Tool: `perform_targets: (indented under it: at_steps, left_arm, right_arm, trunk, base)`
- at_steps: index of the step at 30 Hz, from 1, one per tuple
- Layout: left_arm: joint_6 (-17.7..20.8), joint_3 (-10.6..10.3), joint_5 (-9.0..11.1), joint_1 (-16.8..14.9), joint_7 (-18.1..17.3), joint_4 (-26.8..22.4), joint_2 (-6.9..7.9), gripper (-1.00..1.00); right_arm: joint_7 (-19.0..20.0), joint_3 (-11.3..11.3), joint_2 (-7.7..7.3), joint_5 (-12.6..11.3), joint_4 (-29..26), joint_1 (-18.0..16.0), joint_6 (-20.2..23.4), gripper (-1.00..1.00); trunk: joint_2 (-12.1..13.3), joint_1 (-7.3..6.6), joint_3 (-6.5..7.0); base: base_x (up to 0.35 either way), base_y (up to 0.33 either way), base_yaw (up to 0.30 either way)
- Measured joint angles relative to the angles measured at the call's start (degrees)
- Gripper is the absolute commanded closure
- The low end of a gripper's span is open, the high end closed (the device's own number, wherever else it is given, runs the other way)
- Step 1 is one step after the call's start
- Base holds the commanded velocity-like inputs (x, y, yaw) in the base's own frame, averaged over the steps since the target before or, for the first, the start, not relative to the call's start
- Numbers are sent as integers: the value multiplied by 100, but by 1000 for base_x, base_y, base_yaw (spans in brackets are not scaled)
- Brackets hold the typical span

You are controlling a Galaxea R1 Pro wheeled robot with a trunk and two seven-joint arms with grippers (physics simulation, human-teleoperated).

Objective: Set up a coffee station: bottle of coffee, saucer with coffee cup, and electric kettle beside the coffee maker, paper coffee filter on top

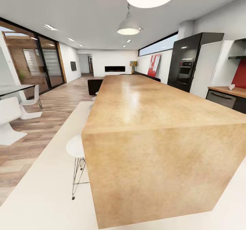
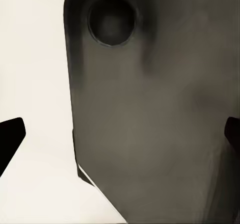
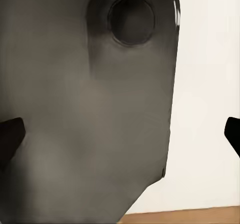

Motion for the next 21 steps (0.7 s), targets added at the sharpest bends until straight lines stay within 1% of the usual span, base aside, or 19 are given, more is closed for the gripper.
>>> perform_targets:
  at_steps: [5,12,21]
  left_arm:
    - [-8,-17,-10,-9,-8,-10,-8,-100]
    - [-164,22,12,-4,-4,-52,-8,-100]
    - [-453,8,9,-1,-8,-56,-8,-100]
  right_arm:
    - [-8,-16,-17,-3,-29,-9,-6,-100]
    - [-17,-21,187,3,-237,-14,-24,-100]
    - [2,-20,188,-1,-528,-15,-24,-100]
  trunk:
    - [1,1,2]
    - [1,1,2]
    - [1,1,2]
  base:
    - [0,0,0]
    - [0,0,0]
    - [0,0,0]
